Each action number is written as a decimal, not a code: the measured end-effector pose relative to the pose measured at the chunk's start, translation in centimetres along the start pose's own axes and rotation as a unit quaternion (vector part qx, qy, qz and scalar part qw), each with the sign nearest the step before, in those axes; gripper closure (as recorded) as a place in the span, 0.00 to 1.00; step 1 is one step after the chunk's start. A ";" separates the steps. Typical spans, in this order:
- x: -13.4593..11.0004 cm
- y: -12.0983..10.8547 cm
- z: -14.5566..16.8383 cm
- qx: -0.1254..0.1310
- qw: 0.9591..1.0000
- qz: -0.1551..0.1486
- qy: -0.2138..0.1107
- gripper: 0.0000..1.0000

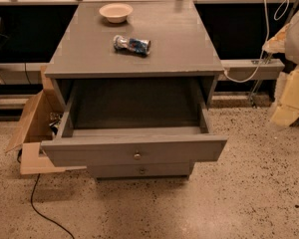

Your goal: Close top drawer

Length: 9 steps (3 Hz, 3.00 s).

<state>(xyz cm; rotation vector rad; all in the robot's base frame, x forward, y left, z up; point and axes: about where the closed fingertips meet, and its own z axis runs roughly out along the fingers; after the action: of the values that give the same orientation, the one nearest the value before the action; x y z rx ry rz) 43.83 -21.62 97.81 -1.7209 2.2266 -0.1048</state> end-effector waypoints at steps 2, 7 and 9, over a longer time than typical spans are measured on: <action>-0.2 0.5 1.9 0.000 1.000 0.014 0.004 0.00; 1.0 7.7 20.0 -0.093 0.988 0.126 -0.008 0.00; -1.1 8.7 30.0 -0.127 0.983 0.130 -0.023 0.26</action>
Offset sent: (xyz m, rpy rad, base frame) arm 0.0049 0.0128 -0.0568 0.0002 0.0410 -0.0727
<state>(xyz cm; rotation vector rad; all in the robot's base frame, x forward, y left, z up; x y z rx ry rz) 44.87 -14.10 67.43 -1.5120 2.4935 0.2879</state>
